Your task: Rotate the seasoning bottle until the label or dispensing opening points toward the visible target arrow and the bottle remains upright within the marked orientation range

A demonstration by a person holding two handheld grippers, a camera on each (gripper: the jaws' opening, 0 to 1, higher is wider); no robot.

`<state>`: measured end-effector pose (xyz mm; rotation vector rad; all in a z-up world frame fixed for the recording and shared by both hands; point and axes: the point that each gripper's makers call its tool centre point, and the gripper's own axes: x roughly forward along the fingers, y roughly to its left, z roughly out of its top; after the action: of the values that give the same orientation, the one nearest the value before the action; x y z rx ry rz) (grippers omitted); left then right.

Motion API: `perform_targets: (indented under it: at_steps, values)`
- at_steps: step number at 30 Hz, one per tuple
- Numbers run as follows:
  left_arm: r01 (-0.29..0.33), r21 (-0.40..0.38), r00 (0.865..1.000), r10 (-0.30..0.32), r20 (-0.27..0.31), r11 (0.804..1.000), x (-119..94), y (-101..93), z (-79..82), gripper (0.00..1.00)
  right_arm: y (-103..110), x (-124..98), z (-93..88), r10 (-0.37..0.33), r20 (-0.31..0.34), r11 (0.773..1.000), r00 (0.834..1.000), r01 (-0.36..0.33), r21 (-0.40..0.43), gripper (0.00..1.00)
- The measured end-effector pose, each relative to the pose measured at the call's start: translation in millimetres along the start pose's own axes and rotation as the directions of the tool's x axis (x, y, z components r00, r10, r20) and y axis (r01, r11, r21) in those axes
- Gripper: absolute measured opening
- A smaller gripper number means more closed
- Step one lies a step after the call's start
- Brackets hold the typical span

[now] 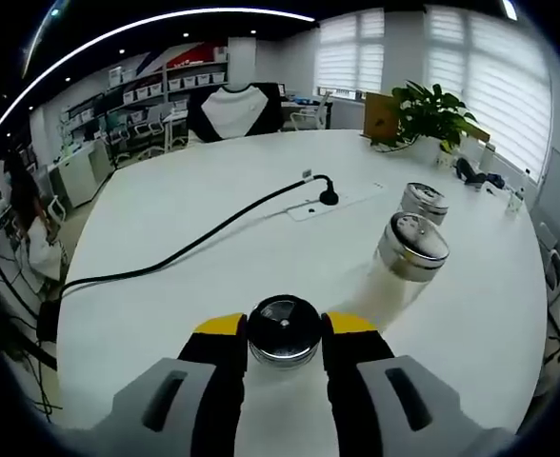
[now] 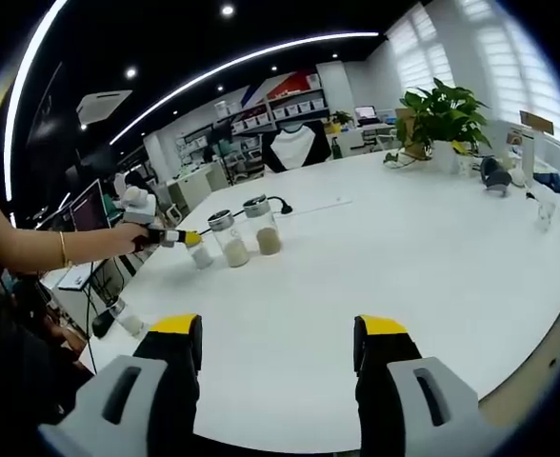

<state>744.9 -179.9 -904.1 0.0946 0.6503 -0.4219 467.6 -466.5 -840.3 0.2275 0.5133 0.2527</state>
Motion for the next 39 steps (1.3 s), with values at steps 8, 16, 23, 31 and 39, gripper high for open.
perform_targets:
  at_steps: [8, 16, 23, 31, 39]
  values:
    - [0.024, 0.018, 1.0, -0.024, -0.003, 1.0, -8.5, -10.8, -6.7, 0.32, 1.2, 2.7, 3.5, 0.007, 0.004, 1.0, 1.0, -0.007, -0.002, 0.63]
    - [0.078, 0.058, 0.997, -0.077, -0.025, 0.995, -32.0, -36.6, -25.4, 0.32, 8.0, 14.2, -2.5, 0.047, -0.027, 0.999, 0.999, -0.047, -0.014, 0.63]
    - [0.103, 0.067, 0.995, -0.103, -0.014, 0.992, -52.0, -63.2, -44.2, 0.32, 18.8, 25.5, 2.5, 0.097, -0.037, 0.994, 0.995, -0.098, -0.04, 0.63]
    - [0.145, 0.088, 0.989, -0.143, -0.036, 0.985, -77.8, -94.0, -72.1, 0.32, 36.8, 35.6, 3.2, 0.177, -0.053, 0.981, 0.983, -0.181, -0.071, 0.63]
    - [0.213, 0.127, 0.976, -0.207, -0.06, 0.969, -99.2, -114.9, -94.1, 0.32, 49.3, 42.0, 3.1, 0.253, -0.079, 0.962, 0.964, -0.26, -0.09, 0.63]
